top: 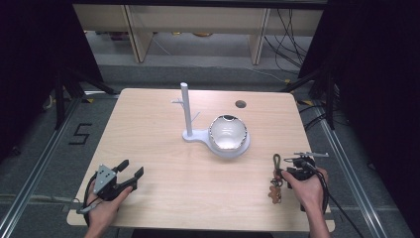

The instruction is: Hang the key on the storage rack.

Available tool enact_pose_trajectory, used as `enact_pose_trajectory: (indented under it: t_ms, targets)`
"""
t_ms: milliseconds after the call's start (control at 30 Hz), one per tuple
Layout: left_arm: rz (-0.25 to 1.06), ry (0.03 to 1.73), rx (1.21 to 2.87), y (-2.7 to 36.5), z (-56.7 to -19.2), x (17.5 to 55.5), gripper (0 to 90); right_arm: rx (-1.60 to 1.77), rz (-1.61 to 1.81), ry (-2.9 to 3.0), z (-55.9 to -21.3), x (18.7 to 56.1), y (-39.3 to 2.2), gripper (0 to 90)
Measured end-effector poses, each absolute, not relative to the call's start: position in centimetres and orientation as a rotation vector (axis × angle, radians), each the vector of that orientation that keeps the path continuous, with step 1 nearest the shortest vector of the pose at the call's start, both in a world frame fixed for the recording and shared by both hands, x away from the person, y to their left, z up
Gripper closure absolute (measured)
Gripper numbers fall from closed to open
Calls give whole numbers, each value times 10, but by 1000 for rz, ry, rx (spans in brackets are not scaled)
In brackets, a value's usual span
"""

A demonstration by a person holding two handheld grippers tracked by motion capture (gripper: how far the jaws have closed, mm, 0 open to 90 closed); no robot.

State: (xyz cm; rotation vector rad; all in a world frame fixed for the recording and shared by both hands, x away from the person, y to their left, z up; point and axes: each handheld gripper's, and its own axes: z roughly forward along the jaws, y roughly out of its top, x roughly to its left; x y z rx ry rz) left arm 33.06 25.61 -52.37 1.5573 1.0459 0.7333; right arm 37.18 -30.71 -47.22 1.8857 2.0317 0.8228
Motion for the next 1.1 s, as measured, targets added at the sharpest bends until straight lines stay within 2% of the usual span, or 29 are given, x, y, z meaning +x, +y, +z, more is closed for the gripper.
enact_pose_trajectory:
  t_ms: [333,400,500,1100]
  targets:
    - [736,1042,1552,255,-524,329,346,1874,655,2160,-466,378,-305,510]
    - [737,1043,1551,255,-524,329,348,2072,596,2118,-460,377,-294,510]
    - [737,1051,1554,254,-524,329,349,1970,550,2204,-462,382,-297,511]
    - [749,1052,1555,254,-524,329,357,2027,402,2217,-462,405,-287,529]
